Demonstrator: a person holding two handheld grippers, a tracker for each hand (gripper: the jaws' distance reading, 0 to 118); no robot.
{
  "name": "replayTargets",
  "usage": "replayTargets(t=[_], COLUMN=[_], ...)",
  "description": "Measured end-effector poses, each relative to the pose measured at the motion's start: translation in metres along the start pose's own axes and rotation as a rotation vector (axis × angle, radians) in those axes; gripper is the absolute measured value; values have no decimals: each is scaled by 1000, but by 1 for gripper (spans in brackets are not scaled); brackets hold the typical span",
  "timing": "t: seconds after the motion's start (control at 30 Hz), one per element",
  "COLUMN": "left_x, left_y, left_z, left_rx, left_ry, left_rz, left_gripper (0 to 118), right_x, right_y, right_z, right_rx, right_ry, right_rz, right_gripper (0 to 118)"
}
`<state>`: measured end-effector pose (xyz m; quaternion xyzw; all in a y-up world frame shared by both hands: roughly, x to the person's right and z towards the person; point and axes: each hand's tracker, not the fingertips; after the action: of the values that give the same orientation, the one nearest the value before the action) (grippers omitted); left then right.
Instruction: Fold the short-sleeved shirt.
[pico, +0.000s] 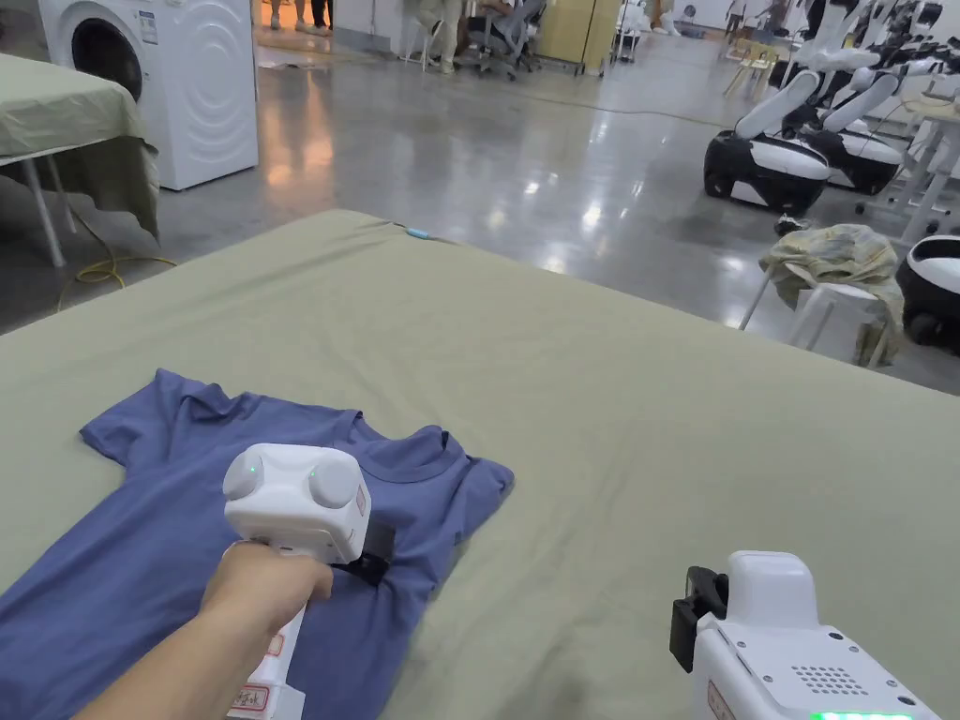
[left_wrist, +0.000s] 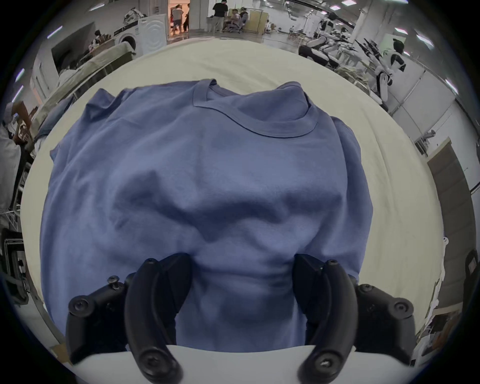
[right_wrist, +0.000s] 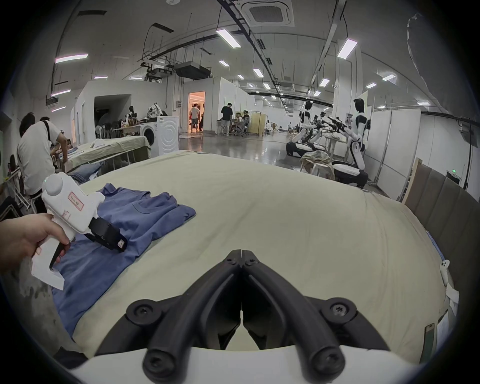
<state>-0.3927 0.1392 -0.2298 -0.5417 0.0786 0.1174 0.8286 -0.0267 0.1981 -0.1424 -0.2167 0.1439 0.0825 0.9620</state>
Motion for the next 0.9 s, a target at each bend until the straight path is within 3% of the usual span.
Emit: replayTargets(t=[0.03,0.1,0.13,0.2,0.3,0.47,0.57,0.67,0.9], left_x=[0,-4,-7,-16,-13,4,30,59,185], left_y=[-5,-5,-6,-10,-13,-15,-16,-17,-39], left_z=[8,14,14,4,9,33,42,53,99], left_rx=[18,82,95,37,87,173,213,230,280], left_ry=[31,93,172,41,57,-91,-101,-206,-349], left_rz=[19,28,23,9,-43,-47,-118,-129,-295], left_gripper=[66,9,6,5,5,5,5,5,5], right_x=[-1,-5,-6,-8,-7,3,13,30,80], right_y=[0,-1,-1,0,1,0,-3,-7,-22], right_z=[0,5,7,12,13,24,35,50,90], right_rx=[-3,1,7,17,20,26,29,34,51], right_ry=[3,10,14,21,23,13,-1,-26,-108], right_rz=[-3,-3,0,5,3,-26,-42,-68,-125], right_gripper=[0,0,0,0,0,0,0,0,0])
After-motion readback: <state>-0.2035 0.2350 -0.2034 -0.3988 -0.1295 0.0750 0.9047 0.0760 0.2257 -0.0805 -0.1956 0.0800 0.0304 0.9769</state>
